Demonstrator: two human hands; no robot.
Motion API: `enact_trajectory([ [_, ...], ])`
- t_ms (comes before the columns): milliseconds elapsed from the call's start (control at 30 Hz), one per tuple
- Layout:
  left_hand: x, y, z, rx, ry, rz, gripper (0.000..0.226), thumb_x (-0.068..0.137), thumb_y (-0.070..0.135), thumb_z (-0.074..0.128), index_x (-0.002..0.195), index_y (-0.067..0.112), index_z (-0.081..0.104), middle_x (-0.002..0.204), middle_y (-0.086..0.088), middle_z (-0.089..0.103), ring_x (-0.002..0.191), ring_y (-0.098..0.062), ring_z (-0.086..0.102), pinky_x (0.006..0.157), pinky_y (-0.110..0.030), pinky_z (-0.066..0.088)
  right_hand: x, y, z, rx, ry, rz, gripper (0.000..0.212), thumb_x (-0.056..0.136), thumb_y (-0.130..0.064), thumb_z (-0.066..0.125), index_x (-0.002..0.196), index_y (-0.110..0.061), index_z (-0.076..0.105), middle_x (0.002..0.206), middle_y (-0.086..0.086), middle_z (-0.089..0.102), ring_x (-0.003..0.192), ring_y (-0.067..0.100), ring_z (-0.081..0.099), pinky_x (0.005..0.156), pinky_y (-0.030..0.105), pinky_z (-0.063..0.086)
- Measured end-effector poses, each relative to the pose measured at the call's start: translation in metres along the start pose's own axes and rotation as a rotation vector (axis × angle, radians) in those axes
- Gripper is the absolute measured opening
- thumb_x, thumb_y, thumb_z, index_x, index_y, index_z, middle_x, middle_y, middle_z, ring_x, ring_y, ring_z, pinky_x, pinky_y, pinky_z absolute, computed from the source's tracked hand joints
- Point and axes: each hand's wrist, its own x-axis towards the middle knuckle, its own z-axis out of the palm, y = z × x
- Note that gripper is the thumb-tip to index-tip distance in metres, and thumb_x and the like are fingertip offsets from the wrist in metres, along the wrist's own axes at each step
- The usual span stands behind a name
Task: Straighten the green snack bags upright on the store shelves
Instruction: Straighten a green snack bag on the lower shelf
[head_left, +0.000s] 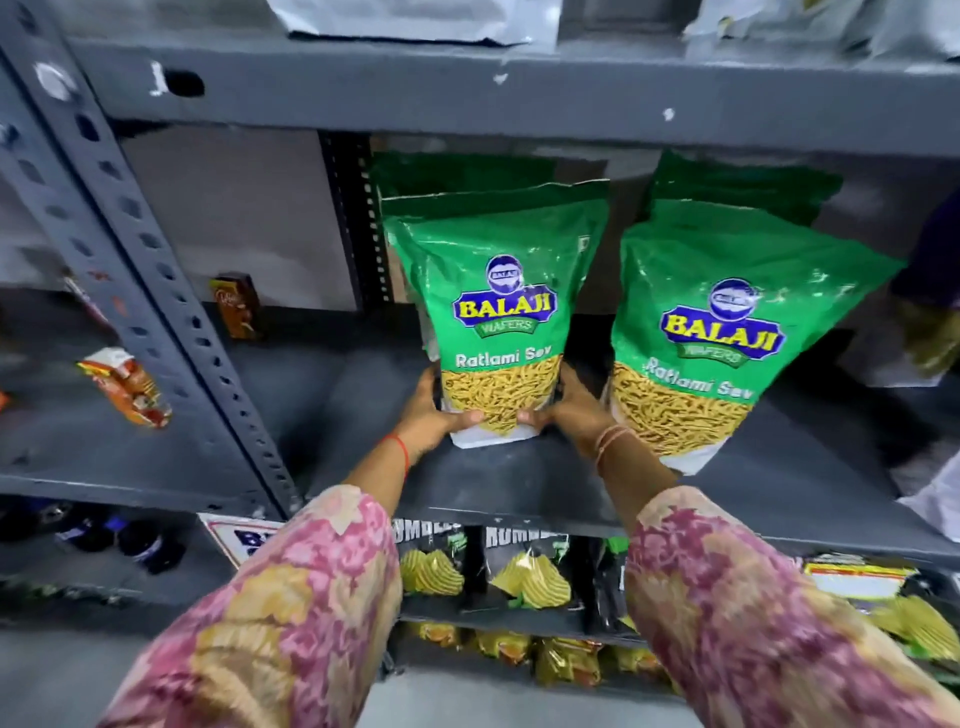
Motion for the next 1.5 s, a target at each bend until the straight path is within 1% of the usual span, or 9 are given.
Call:
enact_trajectory([
  [200, 0.000, 0.004, -0.020, -0.049, -0.104, 0.018, 0.064, 0.070, -0.013, 0.062, 0.126, 0.002, 0.036, 0.135, -0.025, 0.046, 0.113, -0.022, 0.045, 0.107, -0.042, 0.035, -0.006, 0.004, 0.017, -0.065, 0.128, -0.058, 0.064, 0.052, 0.011, 0.079, 0.110, -0.003, 0.057, 0.117, 0.022, 0.063, 0.109, 0.033, 0.059, 0.100, 0.049, 0.045],
  [367, -0.019, 0.001, -0.050, -0.028, -0.125, 0.016, 0.065, 0.070, -0.014, 0.060, 0.127, 0.003, 0.035, 0.134, -0.024, 0.046, 0.114, -0.023, 0.044, 0.111, -0.048, 0.030, -0.035, 0.014, 0.048, 0.028, 0.167, -0.177, 0.056, 0.051, 0.013, 0.078, 0.097, -0.013, 0.059, 0.105, 0.003, 0.065, 0.076, -0.004, 0.063, 0.069, 0.008, 0.051],
  [467, -0.031, 0.000, -0.059, -0.010, -0.125, 0.010, 0.065, 0.071, -0.015, 0.058, 0.128, 0.004, 0.034, 0.135, -0.023, 0.046, 0.116, -0.024, 0.044, 0.111, -0.049, 0.029, -0.049, 0.019, 0.060, -0.012, 0.192, -0.204, 0.052, 0.052, 0.008, 0.080, 0.093, -0.018, 0.060, 0.094, -0.013, 0.064, 0.070, -0.016, 0.060, 0.064, 0.001, 0.046],
  [833, -0.042, -0.022, -0.067, -0.012, -0.141, -0.077, 0.052, 0.074, -0.006, 0.060, 0.109, 0.026, 0.042, 0.118, -0.008, 0.055, 0.122, -0.031, 0.046, 0.110, -0.051, 0.031, -0.061, 0.029, 0.066, -0.135, 0.173, -0.157, 0.055, 0.056, -0.006, 0.082, 0.107, -0.009, 0.062, 0.098, 0.002, 0.070, 0.085, 0.012, 0.063, 0.071, 0.006, 0.051],
  [1100, -0.043, -0.019, -0.066, -0.029, -0.188, -0.110, 0.060, 0.076, -0.008, 0.056, 0.125, 0.019, 0.034, 0.126, -0.013, 0.051, 0.124, -0.029, 0.042, 0.110, -0.047, 0.030, -0.065, 0.029, 0.067, -0.234, 0.205, -0.179, 0.062, 0.058, -0.017, 0.083, 0.115, -0.010, 0.059, 0.109, 0.008, 0.070, 0.092, 0.014, 0.062, 0.062, -0.008, 0.038],
  [1233, -0.048, -0.019, -0.066, 0.003, -0.190, -0.085, 0.069, 0.075, -0.012, 0.055, 0.133, 0.013, 0.026, 0.135, -0.017, 0.045, 0.127, -0.029, 0.040, 0.112, -0.045, 0.028, -0.070, 0.028, 0.066, -0.243, 0.191, -0.186, 0.083, 0.058, -0.019, 0.084, 0.131, -0.013, 0.045, 0.125, 0.009, 0.062, 0.113, 0.022, 0.057, 0.084, 0.008, 0.045],
  [1300, -0.060, -0.024, -0.065, -0.066, -0.097, -0.023, 0.072, 0.075, -0.016, 0.053, 0.136, 0.011, 0.025, 0.132, -0.012, 0.046, 0.118, -0.023, 0.045, 0.102, -0.027, 0.040, -0.082, 0.035, 0.063, -0.263, 0.203, -0.175, 0.100, 0.060, -0.025, 0.083, 0.141, -0.017, 0.025, 0.143, 0.008, 0.045, 0.128, 0.022, 0.042, 0.103, 0.029, 0.040],
  [1433, -0.113, -0.042, -0.031, 0.177, 0.641, 0.233, 0.021, 0.082, 0.005, 0.058, 0.102, 0.002, 0.058, 0.088, -0.021, 0.067, 0.071, -0.019, 0.056, 0.062, -0.007, 0.040, -0.119, 0.064, 0.044, -0.411, 0.391, -0.206, 0.092, 0.067, -0.043, 0.074, 0.139, -0.012, 0.026, 0.148, 0.014, 0.032, 0.136, 0.029, 0.024, 0.113, 0.046, 0.023],
  [1500, -0.132, -0.040, 0.005, 0.253, 0.590, 0.325, 0.009, 0.080, 0.017, 0.063, 0.083, 0.009, 0.061, 0.072, -0.009, 0.066, 0.060, -0.006, 0.053, 0.055, -0.002, 0.038, -0.130, 0.071, 0.018, -0.424, 0.543, -0.232, 0.087, 0.066, -0.047, 0.072, 0.134, -0.006, 0.035, 0.144, 0.021, 0.034, 0.133, 0.034, 0.027, 0.110, 0.045, 0.024],
])
